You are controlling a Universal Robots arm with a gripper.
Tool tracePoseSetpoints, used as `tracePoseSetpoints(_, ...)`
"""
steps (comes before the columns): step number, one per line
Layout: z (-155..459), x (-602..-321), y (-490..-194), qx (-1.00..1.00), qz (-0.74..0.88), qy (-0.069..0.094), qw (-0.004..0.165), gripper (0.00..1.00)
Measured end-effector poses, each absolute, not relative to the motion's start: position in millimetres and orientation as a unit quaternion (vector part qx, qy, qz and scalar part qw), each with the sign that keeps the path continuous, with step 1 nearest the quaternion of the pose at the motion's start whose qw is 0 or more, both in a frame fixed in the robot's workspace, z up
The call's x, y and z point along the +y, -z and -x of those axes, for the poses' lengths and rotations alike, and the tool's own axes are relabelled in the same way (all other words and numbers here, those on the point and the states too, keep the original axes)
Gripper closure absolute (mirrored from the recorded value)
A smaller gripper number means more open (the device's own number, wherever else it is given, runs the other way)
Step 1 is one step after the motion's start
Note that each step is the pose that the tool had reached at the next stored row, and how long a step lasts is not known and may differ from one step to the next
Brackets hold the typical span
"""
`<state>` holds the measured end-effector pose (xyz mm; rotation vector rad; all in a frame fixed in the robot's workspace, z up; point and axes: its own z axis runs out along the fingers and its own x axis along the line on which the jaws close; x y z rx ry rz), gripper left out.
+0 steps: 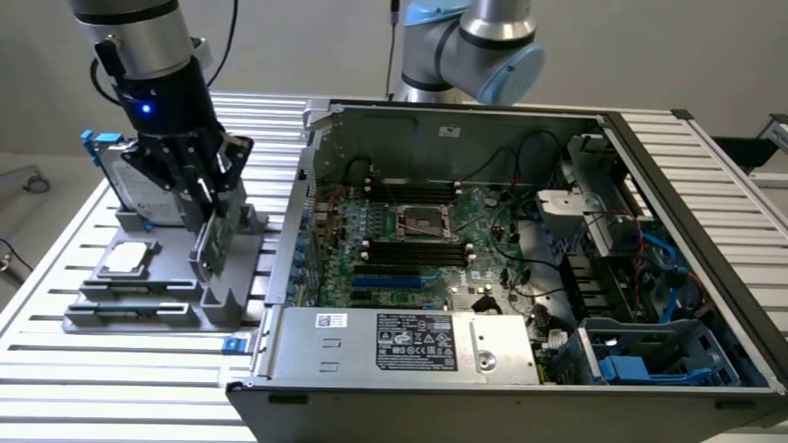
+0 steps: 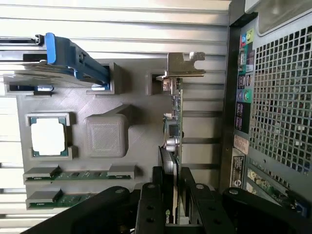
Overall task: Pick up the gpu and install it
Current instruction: 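Pick up the gpu and move the gpu toward the slot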
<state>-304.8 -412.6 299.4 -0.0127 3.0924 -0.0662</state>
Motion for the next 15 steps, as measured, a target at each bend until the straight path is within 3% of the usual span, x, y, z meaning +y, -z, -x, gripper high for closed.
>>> tracePoseSetpoints(15, 301, -413, -368, 0.999, 0.004, 0.021, 0.024, 0.73)
